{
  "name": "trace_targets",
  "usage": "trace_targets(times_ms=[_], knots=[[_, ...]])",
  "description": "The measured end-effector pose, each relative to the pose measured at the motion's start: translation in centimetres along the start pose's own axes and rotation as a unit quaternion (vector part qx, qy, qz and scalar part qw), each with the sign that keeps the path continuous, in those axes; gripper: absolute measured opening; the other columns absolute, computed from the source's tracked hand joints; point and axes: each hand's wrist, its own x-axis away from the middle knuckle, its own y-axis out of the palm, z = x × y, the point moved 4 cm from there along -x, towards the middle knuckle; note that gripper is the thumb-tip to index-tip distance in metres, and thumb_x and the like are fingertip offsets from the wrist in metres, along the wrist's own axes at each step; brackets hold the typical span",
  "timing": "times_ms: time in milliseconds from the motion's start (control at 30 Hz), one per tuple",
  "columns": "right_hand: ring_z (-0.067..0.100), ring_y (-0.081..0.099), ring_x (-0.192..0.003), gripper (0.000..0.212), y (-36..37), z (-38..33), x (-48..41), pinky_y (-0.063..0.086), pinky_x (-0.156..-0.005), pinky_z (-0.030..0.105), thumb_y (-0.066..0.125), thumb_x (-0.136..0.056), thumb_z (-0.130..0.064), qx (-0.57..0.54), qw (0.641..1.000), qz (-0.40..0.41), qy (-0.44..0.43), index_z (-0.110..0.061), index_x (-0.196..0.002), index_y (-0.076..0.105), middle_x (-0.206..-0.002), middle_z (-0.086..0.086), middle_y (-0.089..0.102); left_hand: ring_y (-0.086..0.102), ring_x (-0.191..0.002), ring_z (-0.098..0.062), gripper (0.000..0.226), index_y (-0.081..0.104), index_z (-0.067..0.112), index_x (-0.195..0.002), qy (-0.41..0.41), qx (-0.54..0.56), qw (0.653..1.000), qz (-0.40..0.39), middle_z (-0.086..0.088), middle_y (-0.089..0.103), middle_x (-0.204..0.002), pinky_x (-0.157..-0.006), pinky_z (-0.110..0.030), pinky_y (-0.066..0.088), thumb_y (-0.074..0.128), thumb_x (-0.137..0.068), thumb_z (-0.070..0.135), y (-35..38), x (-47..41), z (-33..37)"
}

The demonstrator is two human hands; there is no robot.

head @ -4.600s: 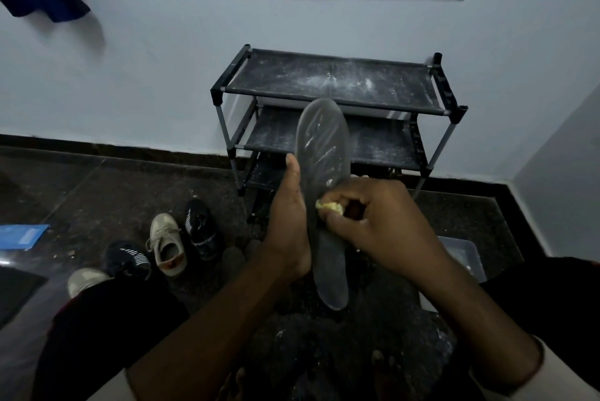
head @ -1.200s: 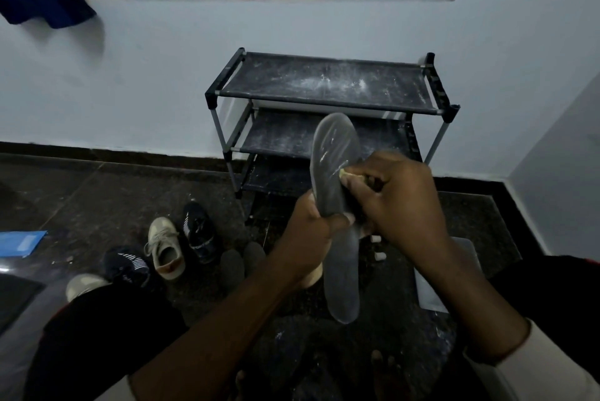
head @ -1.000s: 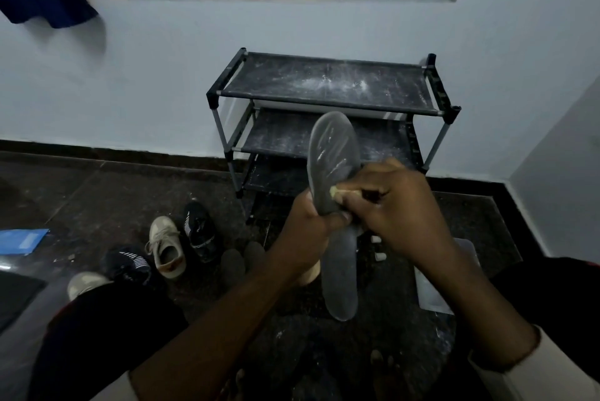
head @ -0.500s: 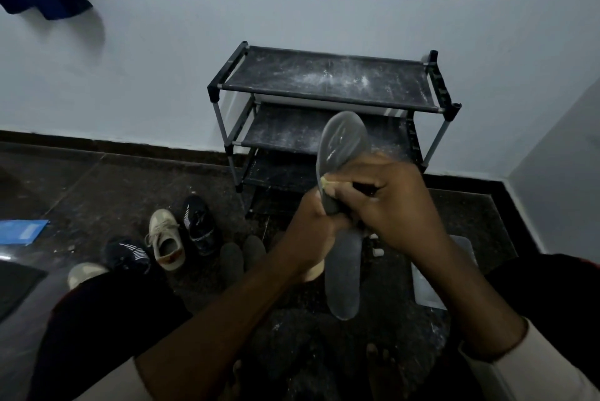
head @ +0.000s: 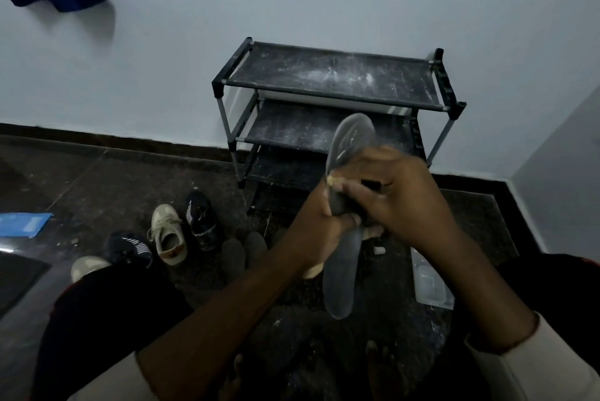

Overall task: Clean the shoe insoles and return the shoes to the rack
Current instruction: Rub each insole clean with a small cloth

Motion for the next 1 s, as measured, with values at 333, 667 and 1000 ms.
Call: trace_targets(times_ms=[333, 667, 1000], knots=[[0.013, 0.067, -0.09, 0.016, -0.5, -0.1, 0.0, 0.056, -0.075, 0.042, 0.073, -0.091, -0.014, 0.03, 0.999, 0.019, -0.012, -0.018, -0.105, 0.08, -0.098, -0.005, 0.072, 0.051, -0.135, -0.029, 0.078, 0.03, 0.024, -0.152, -0.011, -0.034, 0.999, -0.03, -0.008, 0.045, -0.15, -0.095, -0.052, 0.055, 0.039, -0.092, -0.025, 0.5, 0.3, -0.2], [0.01, 0.067, -0.092, 0.017, -0.8, 0.0, -0.1, 0.057, -0.076, 0.043, 0.074, -0.09, -0.016, 0.046, 0.999, 0.0, -0.006, -0.02, -0.106, 0.08, -0.098, -0.007, 0.072, 0.052, -0.134, -0.018, 0.079, 0.03, 0.027, -0.152, -0.009, -0.053, 0.998, -0.037, 0.003, 0.046, -0.149, -0.093, -0.045, 0.057, 0.037, -0.092, -0.024, 0.6, 0.3, -0.6], [0.01, 0.068, -0.085, 0.018, -0.1, -0.1, 0.2, 0.057, -0.073, 0.041, 0.072, -0.092, -0.017, 0.026, 0.999, 0.02, 0.022, -0.02, -0.107, 0.08, -0.096, -0.007, 0.072, 0.056, -0.129, -0.012, 0.079, 0.034, 0.038, -0.148, -0.003, -0.074, 0.997, -0.029, 0.004, 0.05, -0.145, -0.091, -0.037, 0.058, 0.04, -0.095, -0.02, 0.3, -0.1, -0.9]])
